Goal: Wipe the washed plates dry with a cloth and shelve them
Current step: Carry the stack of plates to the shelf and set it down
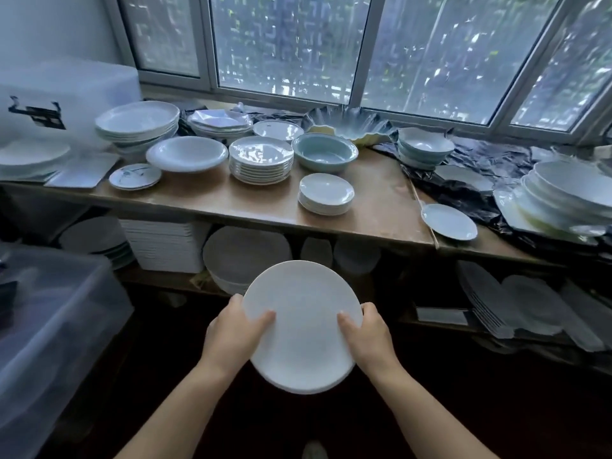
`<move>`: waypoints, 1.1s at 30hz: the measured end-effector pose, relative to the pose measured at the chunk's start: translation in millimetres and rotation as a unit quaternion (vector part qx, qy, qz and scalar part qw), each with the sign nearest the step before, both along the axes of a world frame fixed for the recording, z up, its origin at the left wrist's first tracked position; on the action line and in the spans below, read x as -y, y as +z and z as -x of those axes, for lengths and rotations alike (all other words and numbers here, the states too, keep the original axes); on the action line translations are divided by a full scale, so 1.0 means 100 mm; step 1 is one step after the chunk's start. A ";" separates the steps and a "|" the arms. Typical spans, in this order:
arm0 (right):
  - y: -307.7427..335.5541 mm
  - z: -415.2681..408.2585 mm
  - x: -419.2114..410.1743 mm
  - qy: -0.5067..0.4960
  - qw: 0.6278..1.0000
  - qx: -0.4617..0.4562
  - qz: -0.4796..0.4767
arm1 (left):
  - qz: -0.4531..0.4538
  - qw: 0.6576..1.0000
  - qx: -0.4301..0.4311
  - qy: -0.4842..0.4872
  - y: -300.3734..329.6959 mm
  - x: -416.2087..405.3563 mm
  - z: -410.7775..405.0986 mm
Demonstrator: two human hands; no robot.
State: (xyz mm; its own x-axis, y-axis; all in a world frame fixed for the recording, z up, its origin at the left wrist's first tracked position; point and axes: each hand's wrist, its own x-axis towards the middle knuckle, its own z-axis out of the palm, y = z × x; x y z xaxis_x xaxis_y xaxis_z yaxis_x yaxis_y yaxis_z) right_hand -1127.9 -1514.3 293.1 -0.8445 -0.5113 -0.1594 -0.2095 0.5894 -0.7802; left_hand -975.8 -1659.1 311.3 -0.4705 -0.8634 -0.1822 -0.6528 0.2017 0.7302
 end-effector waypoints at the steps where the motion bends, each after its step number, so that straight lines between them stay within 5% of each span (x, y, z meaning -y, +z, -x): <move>1: 0.01 0.23 0.10 0.002 1.000 -0.003 -0.001 | -0.001 1.000 -0.003 0.000 0.01 0.10 0.22; 10: 0.18 1.86 1.05 0.018 0.999 -0.027 -0.004 | -0.014 1.000 0.007 0.026 0.10 0.99 1.83; 25: -0.12 3.44 2.78 -0.049 0.998 -0.016 -0.034 | -0.043 0.999 -0.029 0.001 -0.18 2.81 3.58; 33: -0.31 3.98 3.30 -0.087 0.994 -0.004 -0.064 | -0.039 0.998 0.033 -0.030 -0.33 3.41 4.30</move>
